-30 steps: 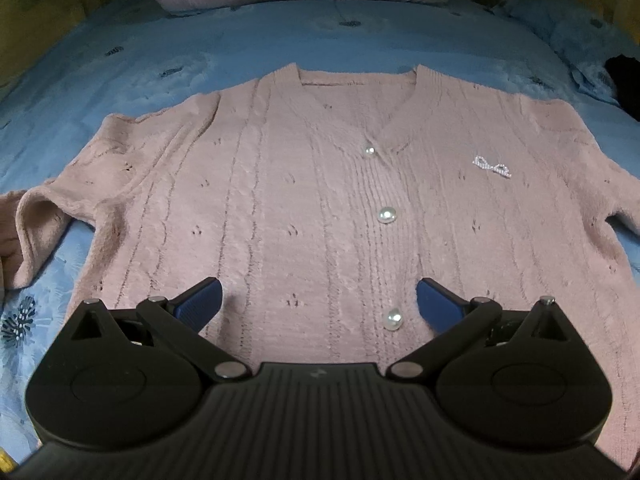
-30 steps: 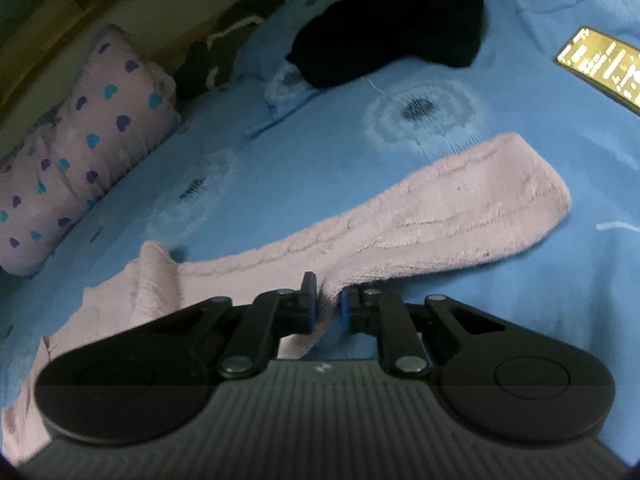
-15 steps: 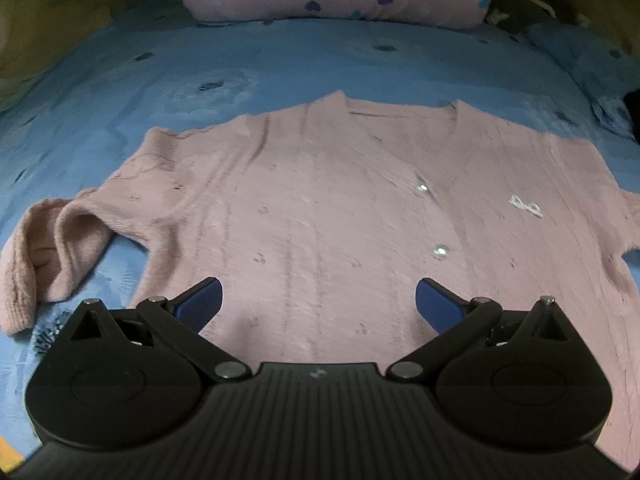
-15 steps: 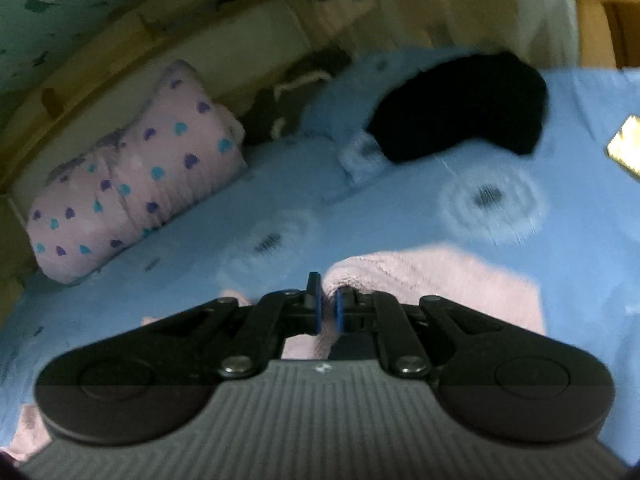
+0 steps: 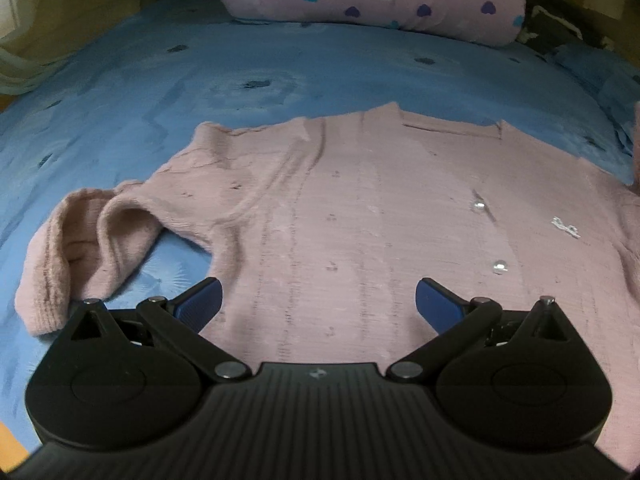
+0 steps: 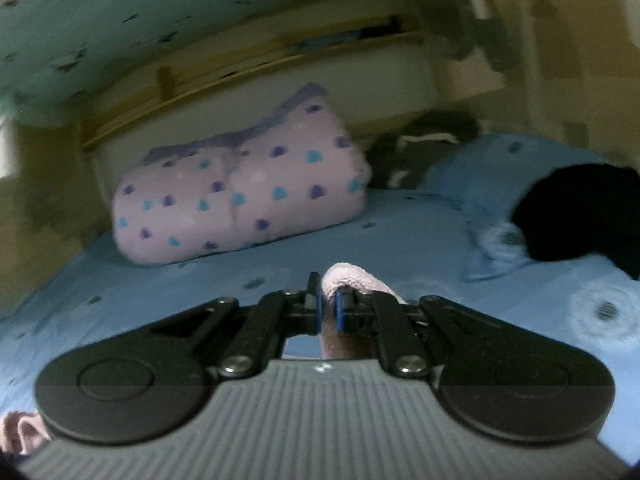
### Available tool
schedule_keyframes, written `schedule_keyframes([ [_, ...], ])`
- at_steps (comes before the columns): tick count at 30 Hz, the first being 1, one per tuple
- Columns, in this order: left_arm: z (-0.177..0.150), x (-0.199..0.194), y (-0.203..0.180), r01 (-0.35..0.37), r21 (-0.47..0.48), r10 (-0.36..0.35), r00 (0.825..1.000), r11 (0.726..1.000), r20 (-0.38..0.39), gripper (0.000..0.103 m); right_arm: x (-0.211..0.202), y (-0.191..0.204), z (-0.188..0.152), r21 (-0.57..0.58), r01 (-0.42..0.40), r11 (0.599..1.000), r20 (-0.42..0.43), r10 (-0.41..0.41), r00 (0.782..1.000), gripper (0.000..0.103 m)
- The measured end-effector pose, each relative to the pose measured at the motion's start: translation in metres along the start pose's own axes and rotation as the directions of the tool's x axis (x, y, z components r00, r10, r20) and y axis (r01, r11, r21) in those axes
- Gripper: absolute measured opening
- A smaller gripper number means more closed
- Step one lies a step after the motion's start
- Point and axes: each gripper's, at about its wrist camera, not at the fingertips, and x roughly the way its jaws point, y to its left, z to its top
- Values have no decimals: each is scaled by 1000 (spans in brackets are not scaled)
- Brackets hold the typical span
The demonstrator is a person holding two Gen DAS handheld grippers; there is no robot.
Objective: Fold small clothes
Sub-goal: 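Carry the cuff across the cardigan body and open the right gripper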
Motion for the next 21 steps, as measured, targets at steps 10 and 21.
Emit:
schedule_keyframes([
  [10,1,9,29,-30,-37,30,1000,999,-8,103,42,96,-57,-166,-179,970,-168,151,974,9],
  [21,2,23,41,-52,-43,51,999,998,-17,103,76,141,-133,-183,-294,938,-372,210,904,11],
])
